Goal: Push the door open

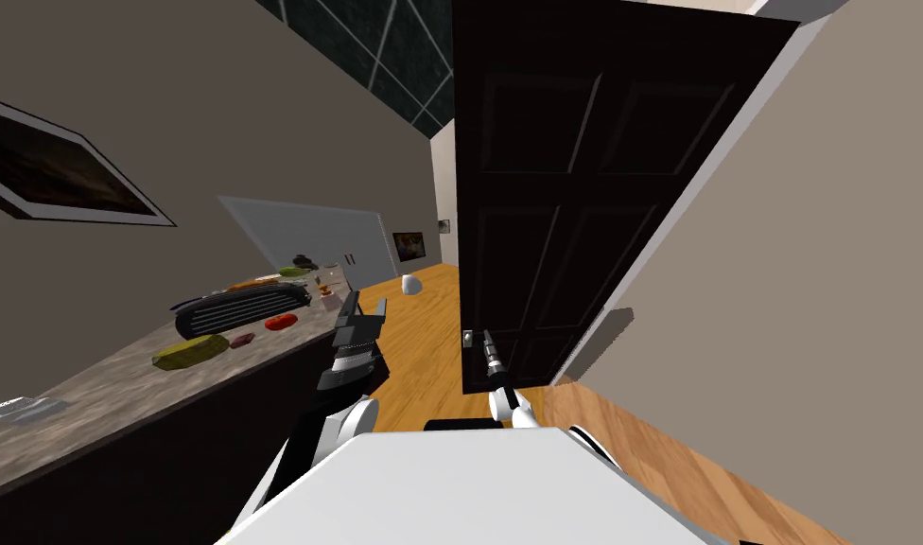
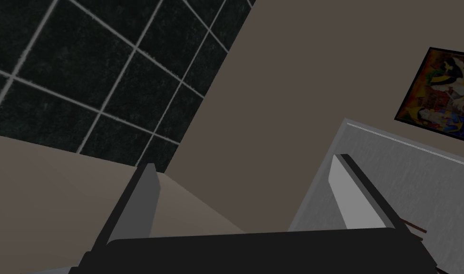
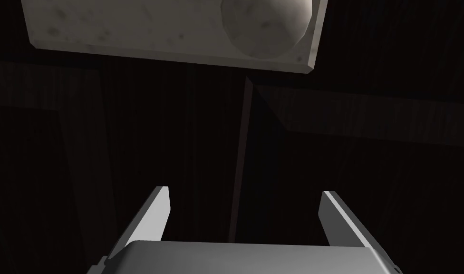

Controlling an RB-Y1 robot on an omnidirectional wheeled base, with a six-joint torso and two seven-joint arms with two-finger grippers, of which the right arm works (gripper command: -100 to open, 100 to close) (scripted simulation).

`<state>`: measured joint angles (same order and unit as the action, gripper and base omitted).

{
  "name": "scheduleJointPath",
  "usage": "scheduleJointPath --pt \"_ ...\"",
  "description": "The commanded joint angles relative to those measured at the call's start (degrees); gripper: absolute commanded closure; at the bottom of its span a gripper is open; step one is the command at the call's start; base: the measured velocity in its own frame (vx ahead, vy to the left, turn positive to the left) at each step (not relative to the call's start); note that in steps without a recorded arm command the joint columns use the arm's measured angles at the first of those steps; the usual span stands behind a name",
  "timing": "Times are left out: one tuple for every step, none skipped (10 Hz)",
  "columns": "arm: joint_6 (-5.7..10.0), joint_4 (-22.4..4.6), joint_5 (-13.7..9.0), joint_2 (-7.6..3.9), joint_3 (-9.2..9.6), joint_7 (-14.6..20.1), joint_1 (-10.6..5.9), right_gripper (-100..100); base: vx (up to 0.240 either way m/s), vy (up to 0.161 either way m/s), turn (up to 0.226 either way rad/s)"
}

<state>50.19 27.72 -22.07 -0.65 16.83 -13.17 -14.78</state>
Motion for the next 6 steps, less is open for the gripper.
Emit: scheduleJointPath --pt "-0.15 0.2 -0.3 -0.26 1.58 0.2 0.0 -100 0.009 -0.014 -0.181" --pt "-0.24 0.3 -0.4 -0.36 2.57 0.3 0.07 -100 0.007 -0.011 -0.192" --pt "-0.34 0.5 -0.6 -0.42 3.59 0.3 0.14 -100 0.006 -0.008 -0.176" --pt "-0.43 0.7 -0.8 -0.49 4.6 0.4 0.22 -100 0.007 -0.009 -0.17" --pt "-0.52 0.9 -1.0 -0.49 5.64 0.5 0.29 -100 0.006 -0.007 -0.193" --pt "-0.62 1.1 -1.1 -0.48 6.69 0.6 0.37 -100 0.004 -0.002 -0.212"
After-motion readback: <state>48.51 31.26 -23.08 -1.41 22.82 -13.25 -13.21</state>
